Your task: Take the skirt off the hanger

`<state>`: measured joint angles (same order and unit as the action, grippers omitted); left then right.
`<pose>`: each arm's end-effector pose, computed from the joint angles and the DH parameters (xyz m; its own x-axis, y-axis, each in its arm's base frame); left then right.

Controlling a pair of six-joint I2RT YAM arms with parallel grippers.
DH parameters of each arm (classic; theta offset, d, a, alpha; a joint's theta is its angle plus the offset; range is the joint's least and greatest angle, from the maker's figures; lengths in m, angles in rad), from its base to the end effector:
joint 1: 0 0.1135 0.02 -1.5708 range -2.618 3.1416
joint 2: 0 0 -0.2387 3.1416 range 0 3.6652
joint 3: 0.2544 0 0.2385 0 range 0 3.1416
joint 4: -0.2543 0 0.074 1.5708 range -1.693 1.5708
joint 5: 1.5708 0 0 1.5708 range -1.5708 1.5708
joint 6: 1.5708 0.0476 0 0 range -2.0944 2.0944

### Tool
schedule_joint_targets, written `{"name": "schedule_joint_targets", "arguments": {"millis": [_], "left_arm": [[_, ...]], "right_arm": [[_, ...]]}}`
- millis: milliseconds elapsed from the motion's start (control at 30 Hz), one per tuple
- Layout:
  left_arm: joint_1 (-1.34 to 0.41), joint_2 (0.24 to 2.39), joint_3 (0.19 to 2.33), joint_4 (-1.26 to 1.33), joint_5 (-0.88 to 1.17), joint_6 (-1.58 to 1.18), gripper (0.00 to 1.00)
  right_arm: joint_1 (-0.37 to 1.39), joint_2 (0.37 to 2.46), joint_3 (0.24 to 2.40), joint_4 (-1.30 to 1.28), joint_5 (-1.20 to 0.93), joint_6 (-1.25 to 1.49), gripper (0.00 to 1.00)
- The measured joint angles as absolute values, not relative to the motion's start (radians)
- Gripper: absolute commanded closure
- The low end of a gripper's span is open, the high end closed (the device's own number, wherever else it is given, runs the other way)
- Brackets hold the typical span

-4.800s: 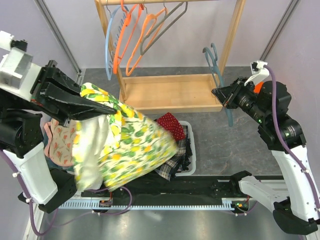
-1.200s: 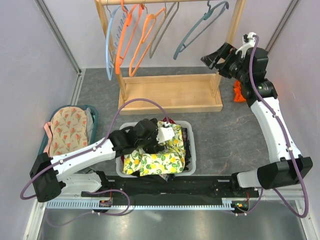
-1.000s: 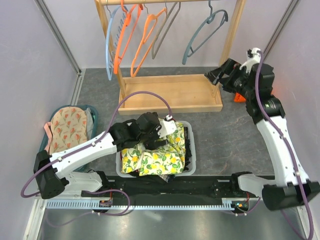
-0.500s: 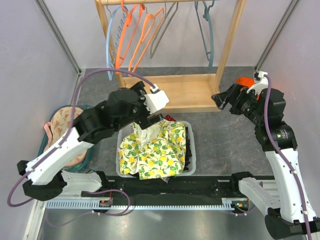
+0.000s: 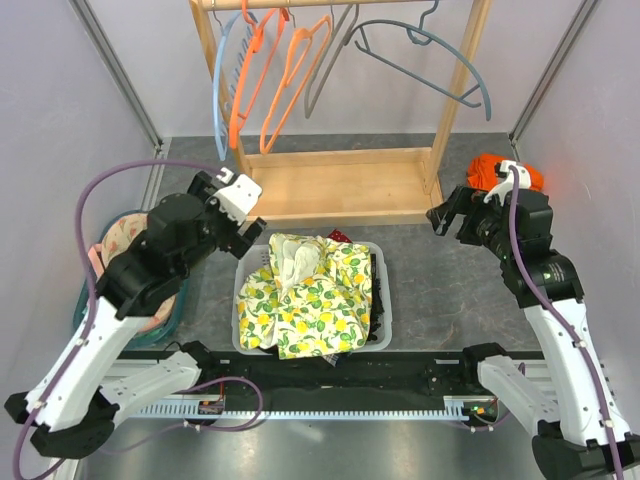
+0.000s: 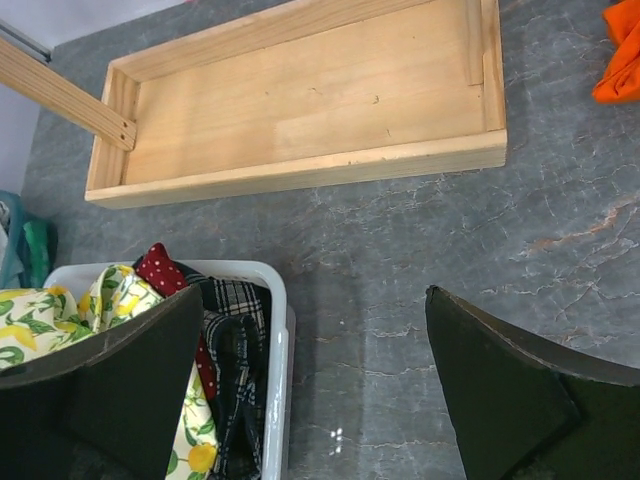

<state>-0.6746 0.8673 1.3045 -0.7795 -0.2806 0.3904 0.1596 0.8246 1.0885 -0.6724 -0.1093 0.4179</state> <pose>0.1348 -0.0909 0.4075 -0.0915 0.5414 -0.8358 0.4663 0.7649 0.4444 0.1734 0.0332 0.3587 -0.4626 0.3342 -0.8212 -0.0756 0.9080 0.4121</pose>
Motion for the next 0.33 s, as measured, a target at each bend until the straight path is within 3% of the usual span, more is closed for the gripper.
{"name": "schedule_joint_targets", "arguments": {"millis": [333], "left_arm": [[-0.599, 0.92, 1.291, -0.742, -0.196, 0.326, 0.01]], "right_arm": [[0.207, 0.82, 1.089, -0.673, -0.059, 0.392, 0.02]]}}
